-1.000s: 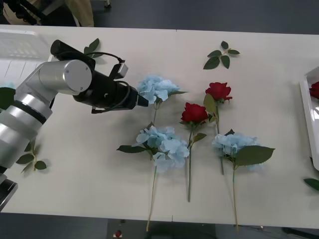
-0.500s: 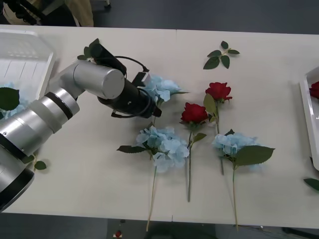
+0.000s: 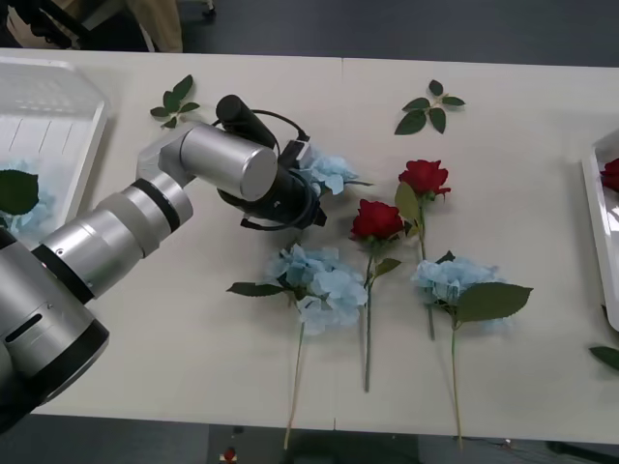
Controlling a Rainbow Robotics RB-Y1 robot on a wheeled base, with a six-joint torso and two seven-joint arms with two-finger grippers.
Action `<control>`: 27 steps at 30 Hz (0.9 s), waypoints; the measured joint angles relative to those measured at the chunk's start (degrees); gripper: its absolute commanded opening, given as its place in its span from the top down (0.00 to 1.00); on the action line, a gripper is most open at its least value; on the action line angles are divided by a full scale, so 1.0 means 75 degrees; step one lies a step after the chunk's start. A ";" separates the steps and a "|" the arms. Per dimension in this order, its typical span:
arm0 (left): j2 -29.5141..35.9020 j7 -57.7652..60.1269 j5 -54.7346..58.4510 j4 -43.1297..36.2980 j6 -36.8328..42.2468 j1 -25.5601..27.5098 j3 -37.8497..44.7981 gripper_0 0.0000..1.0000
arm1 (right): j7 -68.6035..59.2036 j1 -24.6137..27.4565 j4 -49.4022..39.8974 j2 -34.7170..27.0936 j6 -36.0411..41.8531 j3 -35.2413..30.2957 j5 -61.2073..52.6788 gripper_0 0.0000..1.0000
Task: Put the red flowers into the right box and the blue flowers into the left box
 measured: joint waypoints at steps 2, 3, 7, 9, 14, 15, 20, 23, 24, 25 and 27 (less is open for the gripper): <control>-0.0012 0.0000 0.0000 0.0073 -0.0173 -0.0117 -0.0244 0.20 | 0.0051 -0.0001 -0.0001 0.0000 0.0005 0.0000 -0.0198 0.01; -0.0012 0.0000 -0.0001 0.0080 -0.0232 -0.0143 -0.0354 0.26 | 0.0070 -0.0002 0.0000 0.0000 0.0049 0.0000 -0.0323 0.01; -0.0012 0.0000 -0.0076 0.0080 -0.0287 -0.0153 -0.0504 0.74 | 0.0073 -0.0120 -0.0035 0.0000 0.0763 0.0000 -0.0773 0.01; -0.0012 0.0000 -0.0080 0.0082 -0.0287 -0.0152 -0.0504 0.99 | 0.0067 -0.0174 -0.0246 0.0000 0.1054 0.0000 -0.0922 0.01; -0.0012 0.0000 -0.0122 0.0119 -0.0286 -0.0152 -0.0504 1.00 | -0.0466 -0.0177 -0.1512 0.0009 0.1939 0.0005 -0.1361 0.00; -0.0012 0.0000 -0.0178 0.0126 -0.0286 -0.0152 -0.0504 1.00 | -0.0717 -0.0173 -0.1822 0.0025 0.2061 0.0008 -0.1379 0.00; 0.0055 0.0000 -0.0273 0.0141 -0.0286 -0.0152 -0.0488 1.00 | -0.2072 0.0105 -0.3642 0.0237 0.2586 0.0008 -0.1568 0.00; 0.0253 -0.0001 -0.0243 0.0027 -0.0245 -0.0152 -0.0248 1.00 | -0.2534 0.0468 -0.4641 0.0319 0.2632 0.0009 -0.1929 0.00; 0.0350 -0.0001 -0.0224 -0.0102 -0.0150 -0.0149 -0.0081 1.00 | -0.2705 0.0635 -0.5025 0.0320 0.2619 0.0008 -0.2018 0.00; 0.0451 -0.0001 -0.0221 -0.0266 -0.0017 -0.0148 0.0114 1.00 | -0.2874 0.0807 -0.5371 0.0319 0.2592 0.0008 -0.2093 0.00; 0.0667 -0.0001 -0.0220 -0.0751 0.0338 -0.0142 0.0558 1.00 | -0.3212 0.1157 -0.5988 0.0319 0.2425 0.0008 -0.2293 0.00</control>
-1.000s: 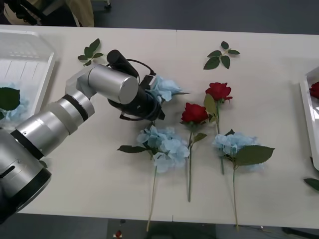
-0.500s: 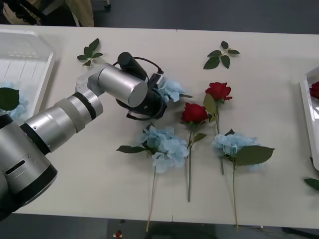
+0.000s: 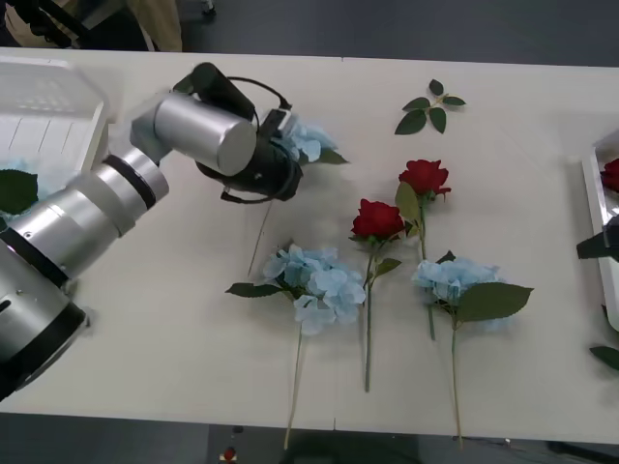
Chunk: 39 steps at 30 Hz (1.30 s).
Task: Put the red flowers into the right box and the blue flowers into the left box
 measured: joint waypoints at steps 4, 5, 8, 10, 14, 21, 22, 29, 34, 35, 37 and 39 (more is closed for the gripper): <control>0.0455 0.0000 0.0002 -0.1515 0.1353 0.0007 0.1251 1.00 | -0.0558 0.0666 -0.1176 0.0000 -0.0277 0.0000 -0.0354 0.00; 0.0561 0.0000 0.0002 -0.1875 0.1768 0.0008 0.1609 1.00 | -0.0655 0.0796 -0.1405 0.0000 -0.0322 0.0000 -0.0406 0.00; 0.0993 0.0000 0.0023 -0.2908 0.3295 0.0008 0.2800 1.00 | -0.0747 0.1190 -0.2086 0.0000 -0.0483 0.0001 -0.0522 0.00; 0.1448 -0.0002 0.0134 -0.3336 0.4026 -0.0006 0.3310 1.00 | -0.0797 0.1393 -0.2428 0.0000 -0.0539 0.0001 -0.0591 0.00; 0.2919 -0.0321 0.0314 -0.3598 0.5309 -0.0195 0.3274 1.00 | -0.0892 0.1654 -0.2958 0.0053 -0.0592 0.0001 -0.1045 0.00; 0.4727 -0.2489 -0.0168 -0.2660 0.5703 -0.0251 0.2730 1.00 | -0.1095 0.1675 -0.3202 0.0317 -0.0794 0.0413 -0.1471 0.00; 0.4790 -0.2577 -0.0342 -0.2398 0.5622 -0.0251 0.2730 1.00 | -0.1307 0.1672 -0.3227 0.0311 -0.0902 0.0560 -0.1478 0.00; 0.4863 -0.4062 -0.1318 -0.0615 0.4064 -0.0251 0.2368 1.00 | -0.2014 0.1112 -0.3308 -0.0213 -0.1604 0.2033 -0.1211 0.00; 0.4863 -0.4062 -0.1406 0.0336 0.2905 -0.0252 0.1157 1.00 | -0.2015 0.0547 -0.3299 -0.0604 -0.1949 0.3086 -0.0565 0.00; 0.4862 -0.4062 -0.1398 0.0460 0.2826 -0.0252 0.0932 1.00 | -0.2016 0.0454 -0.3282 -0.0626 -0.2023 0.3232 -0.0467 0.00; 0.4861 -0.4062 -0.1390 0.0722 0.2653 -0.0252 0.0608 1.00 | -0.2018 0.0296 -0.3198 -0.0630 -0.2116 0.3466 -0.0293 0.00; 0.4859 -0.4062 -0.1390 0.1089 0.2241 -0.0251 0.0441 1.00 | -0.2021 0.0155 -0.3056 -0.0630 -0.2200 0.3690 -0.0123 0.00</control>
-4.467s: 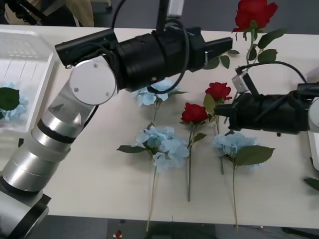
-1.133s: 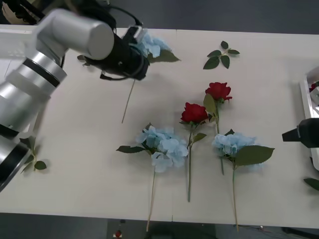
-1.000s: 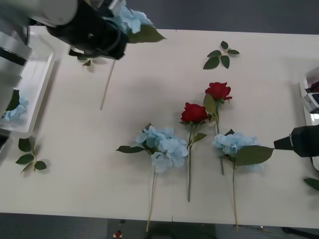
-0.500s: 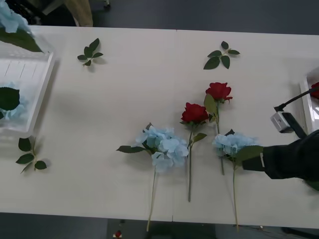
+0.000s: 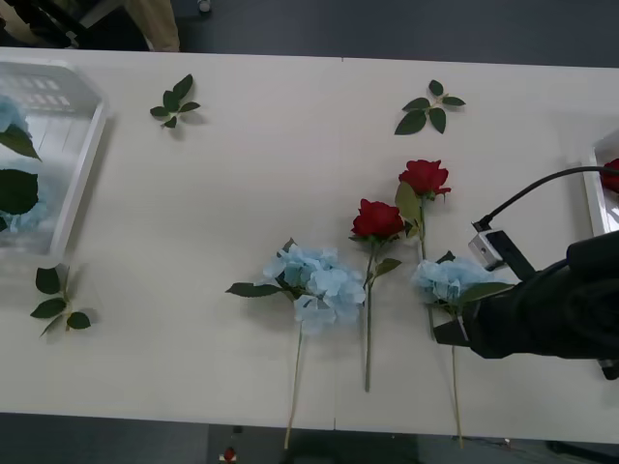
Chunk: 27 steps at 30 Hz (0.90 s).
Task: Put the red flowers into the right box and the blue flowers into the left box
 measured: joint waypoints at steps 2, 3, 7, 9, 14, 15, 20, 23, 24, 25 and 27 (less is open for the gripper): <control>-0.0002 0.0000 0.0001 0.0354 -0.0489 0.0000 -0.0072 0.99 | -0.0003 -0.0144 0.0146 0.0000 -0.0035 0.0243 0.0235 0.00; -0.0002 0.0000 0.0012 0.0507 -0.0651 0.0000 -0.0090 0.95 | -0.0005 -0.0226 0.0207 0.0000 -0.0036 0.0376 0.0358 0.00; -0.0002 0.0000 0.0261 0.0771 -0.0926 0.0000 -0.0098 0.25 | -0.0040 -0.0681 0.0504 -0.0053 -0.0174 0.1100 0.0782 0.00; -0.0002 0.0000 0.0261 0.0743 -0.0935 0.0000 -0.0098 0.19 | -0.0042 -0.0950 0.0705 -0.0154 -0.0409 0.1553 0.0847 0.00; -0.0002 0.0000 0.0280 0.0489 -0.0935 0.0000 -0.0098 0.13 | -0.0058 -0.1664 0.1200 -0.0371 -0.0959 0.2760 0.1153 0.00; -0.0002 0.0000 0.0405 0.0433 -0.0935 0.0000 -0.0098 0.13 | -0.0061 -0.1800 0.1302 -0.0383 -0.1068 0.2980 0.1216 0.00; -0.0003 -0.0003 0.2449 0.0135 -0.0930 0.0017 -0.0007 0.13 | -0.0077 -0.2314 0.1739 -0.0382 -0.1552 0.3774 0.1391 0.00; -0.0094 -0.0016 0.3251 -0.0490 -0.0789 0.0285 0.0758 0.14 | -0.0175 -0.2452 0.2016 -0.0382 -0.1849 0.4000 0.1426 0.00; -0.0190 -0.0023 0.3335 -0.0812 -0.0717 0.0465 0.1223 0.14 | -0.0300 -0.2468 0.2088 -0.0381 -0.1883 0.4031 0.1426 0.00; -0.0304 -0.0029 0.3405 -0.1114 -0.0664 0.0666 0.1716 0.14 | -0.0408 -0.2468 0.2150 -0.0381 -0.1887 0.4039 0.1426 0.00; -0.0593 -0.0030 0.3691 -0.1750 -0.0625 0.1127 0.2756 0.14 | -0.0523 -0.2466 0.2239 -0.0381 -0.1868 0.4037 0.1418 0.00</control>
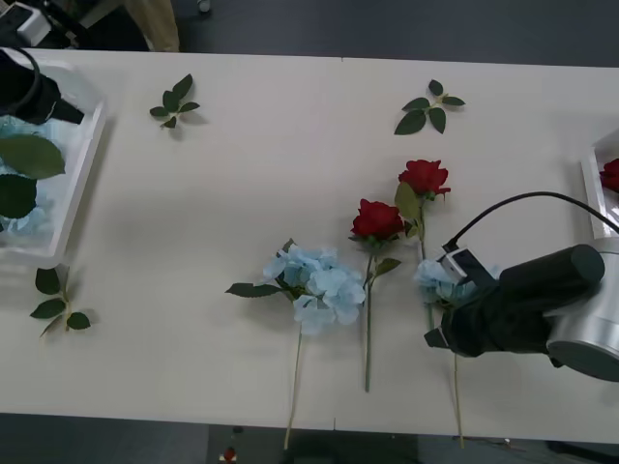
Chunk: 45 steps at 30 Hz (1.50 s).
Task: Put the red flowers into the right box and the blue flowers into the left box
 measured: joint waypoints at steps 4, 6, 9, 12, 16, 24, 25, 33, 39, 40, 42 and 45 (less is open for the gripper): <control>-0.0528 0.0000 0.0500 -0.1066 -0.0156 0.0800 0.1013 0.14 | 0.0000 0.0000 0.0051 -0.0001 0.0227 -0.0013 -0.0068 0.00; -0.0773 0.0001 0.0480 -0.1647 -0.0370 0.1244 0.1102 0.13 | 0.0000 0.0000 0.0052 -0.0003 0.0326 -0.0017 -0.0127 0.00; -0.1222 0.0002 0.0323 -0.2663 -0.0490 0.2033 0.1261 0.14 | -0.0002 0.0003 0.0053 -0.0009 0.0306 -0.0008 -0.0157 0.00; -0.1865 0.0007 0.0026 -0.3821 -0.0490 0.2977 0.1629 0.14 | -0.0015 0.0004 0.0054 -0.0124 0.0052 0.0126 -0.0146 0.00; -0.2632 0.0316 -0.0384 -0.5145 -0.0489 0.4115 0.1889 0.14 | -0.0038 0.0003 0.0147 -0.0299 -0.0246 0.0482 -0.0084 0.00; -0.3596 0.1663 -0.0974 -0.6768 0.0729 0.5184 0.1420 0.14 | -0.0422 0.0003 0.0708 -0.0307 -0.0616 0.0742 -0.0054 0.00; -0.3656 0.1669 -0.0973 -0.6846 0.1057 0.5188 0.1335 0.14 | -0.0423 0.0003 0.0711 -0.0307 -0.0623 0.0742 -0.0001 0.00; -0.3727 0.2472 -0.0884 -0.7263 0.2360 0.5187 0.0349 0.14 | -0.0425 0.0003 0.0783 -0.0267 -0.0793 0.0742 0.0092 0.30; -0.3726 0.3990 -0.1255 -0.7379 0.2436 0.5158 -0.0839 0.17 | -0.0425 0.0003 0.1056 0.0019 -0.0795 0.0742 0.0092 0.33; -0.3726 0.4310 -0.1473 -0.7415 0.2404 0.5129 -0.1088 0.17 | -0.0425 0.0003 0.1081 0.0055 -0.0798 0.0742 0.0092 0.33; -0.3727 0.4673 -0.1847 -0.7448 0.2278 0.5050 -0.1543 0.17 | -0.0425 0.0002 0.1108 0.0097 -0.0815 0.0742 0.0092 0.33; -0.3727 0.4801 -0.2578 -0.7446 0.2024 0.4961 -0.2130 0.17 | -0.0425 0.0001 0.1161 0.0140 -0.0837 0.0742 0.0092 0.33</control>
